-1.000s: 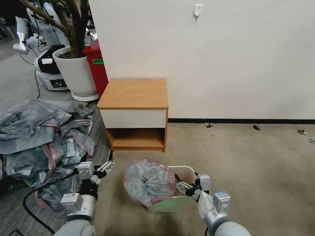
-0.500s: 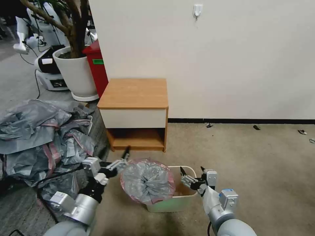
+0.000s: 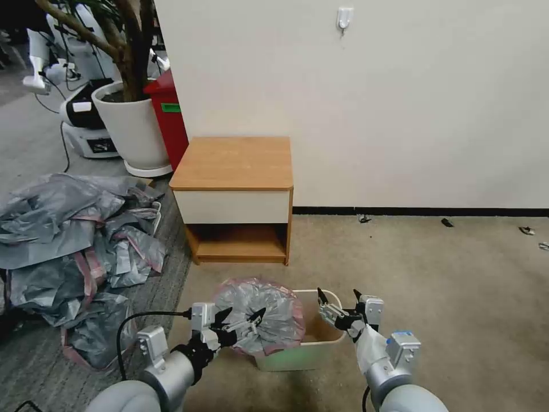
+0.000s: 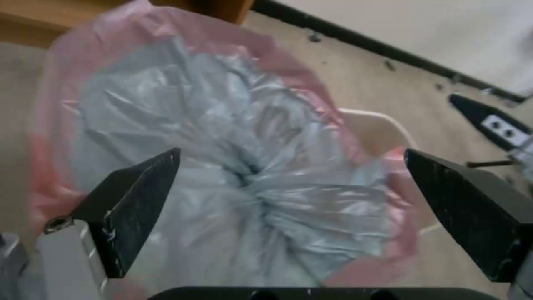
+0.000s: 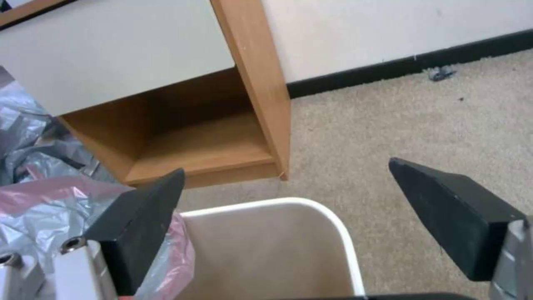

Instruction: Pick up the garbage bag from the table and place it over the trash can.

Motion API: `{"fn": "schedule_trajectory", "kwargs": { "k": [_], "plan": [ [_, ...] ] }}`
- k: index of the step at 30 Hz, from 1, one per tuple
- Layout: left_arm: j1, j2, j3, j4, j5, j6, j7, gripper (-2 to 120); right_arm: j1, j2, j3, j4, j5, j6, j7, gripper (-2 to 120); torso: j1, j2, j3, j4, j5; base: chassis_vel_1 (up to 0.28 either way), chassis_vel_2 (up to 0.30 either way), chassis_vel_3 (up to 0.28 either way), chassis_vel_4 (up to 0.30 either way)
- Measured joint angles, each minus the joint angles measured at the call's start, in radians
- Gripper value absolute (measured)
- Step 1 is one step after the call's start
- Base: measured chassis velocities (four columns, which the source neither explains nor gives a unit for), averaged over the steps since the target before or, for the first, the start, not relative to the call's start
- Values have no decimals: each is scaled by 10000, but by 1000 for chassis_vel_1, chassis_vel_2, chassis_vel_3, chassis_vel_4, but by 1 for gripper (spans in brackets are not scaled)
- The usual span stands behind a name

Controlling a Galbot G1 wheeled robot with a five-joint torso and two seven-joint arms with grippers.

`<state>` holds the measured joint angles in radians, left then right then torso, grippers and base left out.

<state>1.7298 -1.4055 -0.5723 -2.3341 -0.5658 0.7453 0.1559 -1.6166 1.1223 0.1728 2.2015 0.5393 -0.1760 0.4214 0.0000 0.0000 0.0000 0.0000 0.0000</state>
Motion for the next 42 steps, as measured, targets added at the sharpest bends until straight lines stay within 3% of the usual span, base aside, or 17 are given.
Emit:
{"fn": "schedule_trajectory", "kwargs": {
  "k": [18, 24, 27, 38, 42],
  "plan": [
    [-488, 156, 766, 804, 221, -49, -1396, 100, 198, 165, -212, -450, -45, 203, -143, 71, 0, 0, 0, 0, 0, 0, 0, 0, 0],
    [-600, 189, 915, 983, 294, -65, -1545, 98, 194, 156, -213, -489, -45, 258, -151, 67, 0, 0, 0, 1, 0, 0, 0, 0, 0],
    [-678, 204, 1029, 1119, 314, -73, -1719, 94, 186, 135, -195, -494, -45, 298, -153, 65, 0, 0, 0, 0, 0, 0, 0, 0, 0],
    [-624, 175, 1039, 875, 361, -89, -2124, 53, 160, 87, -129, -569, -74, 448, -160, 55, 0, 0, 0, 0, 0, 0, 0, 0, 0],
    [-626, 182, 1034, 906, 373, -93, -2190, 50, 165, 95, -140, -599, -85, 467, -164, 55, 0, 0, 0, 1, 0, 0, 0, 0, 0]
  ]
}}
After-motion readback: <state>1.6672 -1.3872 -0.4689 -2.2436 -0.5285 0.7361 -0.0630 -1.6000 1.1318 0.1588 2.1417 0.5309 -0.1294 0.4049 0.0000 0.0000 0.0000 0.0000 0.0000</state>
